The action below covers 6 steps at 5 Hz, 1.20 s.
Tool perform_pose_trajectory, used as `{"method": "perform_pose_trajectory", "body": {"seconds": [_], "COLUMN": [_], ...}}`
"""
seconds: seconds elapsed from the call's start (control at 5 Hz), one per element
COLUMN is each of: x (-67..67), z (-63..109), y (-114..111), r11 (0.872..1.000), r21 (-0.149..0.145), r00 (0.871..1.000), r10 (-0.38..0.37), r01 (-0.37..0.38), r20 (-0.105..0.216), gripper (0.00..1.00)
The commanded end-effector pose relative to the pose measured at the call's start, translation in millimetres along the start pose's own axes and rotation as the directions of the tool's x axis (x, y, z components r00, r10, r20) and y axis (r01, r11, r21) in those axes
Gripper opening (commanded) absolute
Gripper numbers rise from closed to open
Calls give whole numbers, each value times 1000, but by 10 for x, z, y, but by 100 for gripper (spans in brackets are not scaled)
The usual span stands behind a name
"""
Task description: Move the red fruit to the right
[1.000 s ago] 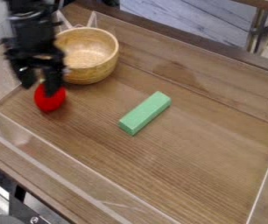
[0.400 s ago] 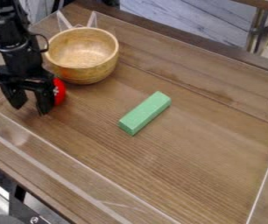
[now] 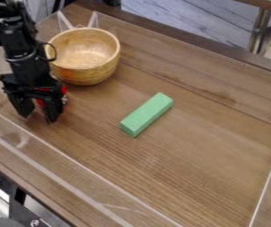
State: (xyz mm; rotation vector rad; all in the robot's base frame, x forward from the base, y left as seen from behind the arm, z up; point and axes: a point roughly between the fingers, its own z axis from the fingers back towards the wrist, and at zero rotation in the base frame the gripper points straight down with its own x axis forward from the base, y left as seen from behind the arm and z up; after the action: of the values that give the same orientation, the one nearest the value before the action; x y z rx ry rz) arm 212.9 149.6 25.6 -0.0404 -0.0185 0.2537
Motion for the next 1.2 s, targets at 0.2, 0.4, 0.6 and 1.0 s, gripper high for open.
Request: {"method": "perform_pose_trajectory", "body": {"seconds": [0.2, 0.4, 0.6, 1.0], "x": [101, 135, 165, 300], "z": [142, 190, 231, 49], "y": [87, 47, 9, 50], "r11": [999, 997, 993, 999], "r21": [9, 8, 7, 1], "r00": [999, 996, 992, 997], "r10": [36, 78, 117, 50], "r01": [-36, -79, -117, -50], "r20": [37, 47, 55, 54], "gripper": [100, 100, 100, 100]}}
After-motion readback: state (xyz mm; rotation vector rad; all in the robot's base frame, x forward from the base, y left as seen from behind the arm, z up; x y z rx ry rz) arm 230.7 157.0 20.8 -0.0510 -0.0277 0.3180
